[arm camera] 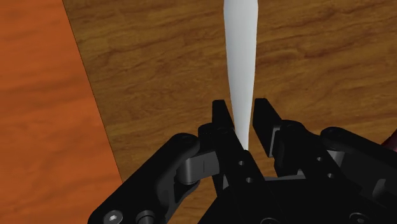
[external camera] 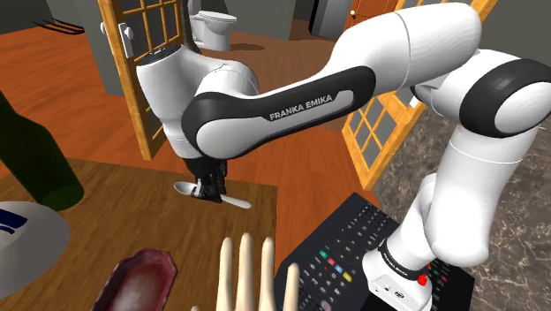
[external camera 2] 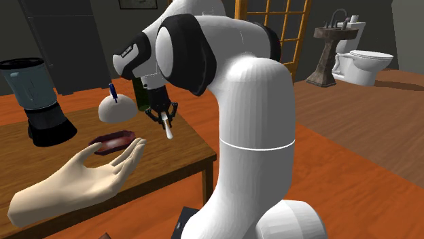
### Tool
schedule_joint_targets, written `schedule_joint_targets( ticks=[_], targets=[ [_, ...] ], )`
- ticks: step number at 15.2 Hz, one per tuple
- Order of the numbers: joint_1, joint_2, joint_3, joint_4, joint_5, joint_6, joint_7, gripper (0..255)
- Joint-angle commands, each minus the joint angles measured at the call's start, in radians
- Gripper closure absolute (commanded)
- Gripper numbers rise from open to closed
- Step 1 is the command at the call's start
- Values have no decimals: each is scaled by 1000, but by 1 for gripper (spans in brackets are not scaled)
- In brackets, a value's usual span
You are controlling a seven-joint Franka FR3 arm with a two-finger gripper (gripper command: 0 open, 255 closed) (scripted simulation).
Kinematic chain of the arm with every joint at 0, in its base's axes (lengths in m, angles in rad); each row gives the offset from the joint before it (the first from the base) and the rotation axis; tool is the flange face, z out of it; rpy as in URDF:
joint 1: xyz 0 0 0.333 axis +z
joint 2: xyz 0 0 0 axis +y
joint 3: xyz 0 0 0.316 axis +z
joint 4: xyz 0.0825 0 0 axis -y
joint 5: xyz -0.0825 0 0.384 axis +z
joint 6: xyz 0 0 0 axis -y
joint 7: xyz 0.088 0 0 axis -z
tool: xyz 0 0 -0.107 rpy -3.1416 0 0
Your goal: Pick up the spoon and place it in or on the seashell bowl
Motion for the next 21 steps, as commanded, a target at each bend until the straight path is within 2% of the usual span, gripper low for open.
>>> schedule_joint_targets(
  ticks=[1,7,15,18,21],
  targets=[
    [0,-5,1,24,3,-29,-4,255],
    [1,-19,3,76,10,-93,-12,255],
    [157,176,49,354,-35,-205,161,255],
    [232,272,56,502,-60,-264,217,255],
    [322,390,53,696,-90,-344,263,255]
  ],
)
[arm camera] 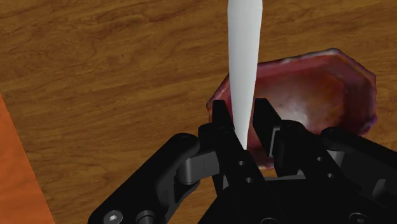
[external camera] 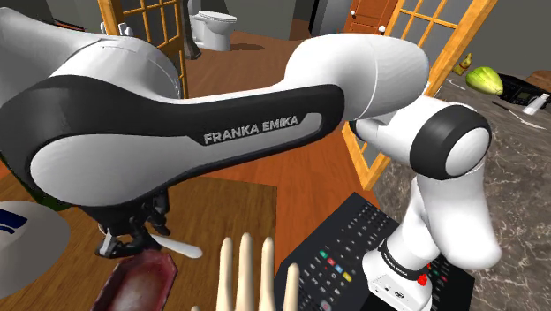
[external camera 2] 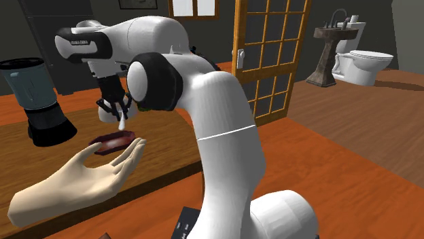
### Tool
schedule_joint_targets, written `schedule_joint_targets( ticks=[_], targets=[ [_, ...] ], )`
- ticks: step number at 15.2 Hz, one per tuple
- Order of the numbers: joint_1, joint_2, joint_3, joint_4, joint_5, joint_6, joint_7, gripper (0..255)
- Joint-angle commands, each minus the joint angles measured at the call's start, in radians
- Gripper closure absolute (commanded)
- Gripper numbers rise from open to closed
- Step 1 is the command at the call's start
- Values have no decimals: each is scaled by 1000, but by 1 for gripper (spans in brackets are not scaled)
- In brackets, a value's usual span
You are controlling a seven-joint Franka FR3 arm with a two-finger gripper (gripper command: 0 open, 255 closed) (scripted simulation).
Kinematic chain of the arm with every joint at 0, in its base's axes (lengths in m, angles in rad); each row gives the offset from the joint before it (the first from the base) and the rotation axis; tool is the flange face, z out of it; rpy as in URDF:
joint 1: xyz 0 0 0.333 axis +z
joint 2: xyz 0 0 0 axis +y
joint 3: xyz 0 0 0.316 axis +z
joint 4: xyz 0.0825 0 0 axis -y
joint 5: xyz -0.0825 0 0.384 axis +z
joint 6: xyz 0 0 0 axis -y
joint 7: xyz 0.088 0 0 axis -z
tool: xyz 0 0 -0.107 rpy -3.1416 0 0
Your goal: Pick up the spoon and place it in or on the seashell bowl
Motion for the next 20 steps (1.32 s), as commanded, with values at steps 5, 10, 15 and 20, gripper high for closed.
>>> schedule_joint_targets(
  ticks=[5,10,15,20],
  targets=[
    [180,249,-28,421,-54,-162,43,255],
    [138,201,-17,258,-43,-55,59,255],
    [115,184,-13,155,-40,26,68,255],
    [103,181,-13,97,-40,78,74,255]
  ],
)
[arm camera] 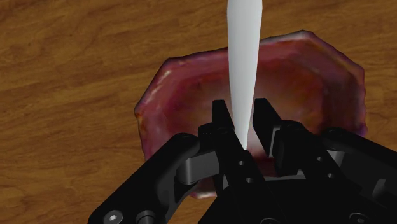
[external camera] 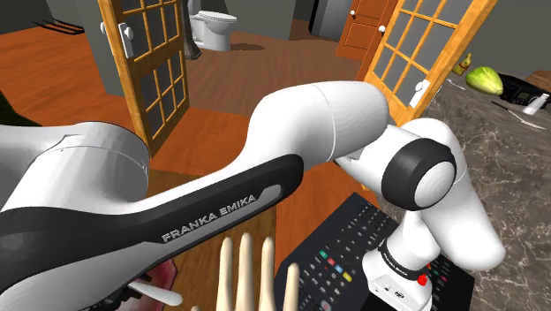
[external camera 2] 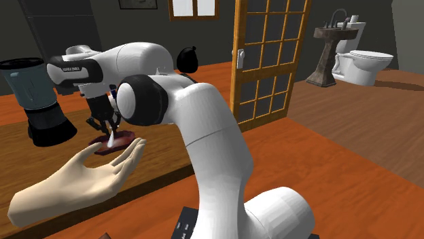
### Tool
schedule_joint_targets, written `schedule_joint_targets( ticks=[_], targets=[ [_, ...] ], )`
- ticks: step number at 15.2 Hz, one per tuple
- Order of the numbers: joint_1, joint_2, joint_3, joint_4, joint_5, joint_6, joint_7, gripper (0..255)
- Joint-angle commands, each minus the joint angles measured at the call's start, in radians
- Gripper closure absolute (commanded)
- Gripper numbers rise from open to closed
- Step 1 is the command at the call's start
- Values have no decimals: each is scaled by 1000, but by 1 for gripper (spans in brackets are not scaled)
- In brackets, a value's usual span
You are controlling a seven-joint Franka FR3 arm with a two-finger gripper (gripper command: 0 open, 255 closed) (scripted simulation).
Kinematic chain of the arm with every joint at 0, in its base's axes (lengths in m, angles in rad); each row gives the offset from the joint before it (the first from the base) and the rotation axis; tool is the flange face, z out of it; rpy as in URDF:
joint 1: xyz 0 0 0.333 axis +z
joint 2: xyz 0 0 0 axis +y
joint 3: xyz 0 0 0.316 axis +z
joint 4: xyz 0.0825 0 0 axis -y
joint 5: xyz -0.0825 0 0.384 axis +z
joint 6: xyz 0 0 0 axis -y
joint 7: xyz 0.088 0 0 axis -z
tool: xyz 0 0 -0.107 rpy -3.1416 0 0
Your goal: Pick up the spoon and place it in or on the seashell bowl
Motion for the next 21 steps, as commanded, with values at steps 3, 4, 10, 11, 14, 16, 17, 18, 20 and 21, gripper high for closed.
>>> schedule_joint_targets(
  ticks=[3,4,10,11,14,16,17,18,20,21],
  targets=[
    [0,1,0,-4,0,5,1,255],
    [0,1,0,-4,0,5,1,255],
    [0,1,0,-4,0,5,1,0],
    [0,1,0,-4,0,5,1,0],
    [17,23,-4,69,-4,-43,-5,0],
    [71,99,-18,280,-19,-168,-25,0],
    [121,181,-37,467,-32,-261,-47,0],
    [121,180,-39,466,-30,-261,-47,0],
    [122,180,-40,466,-29,-261,-48,0],
    [121,178,-40,462,-28,-259,-47,0]
  ],
)
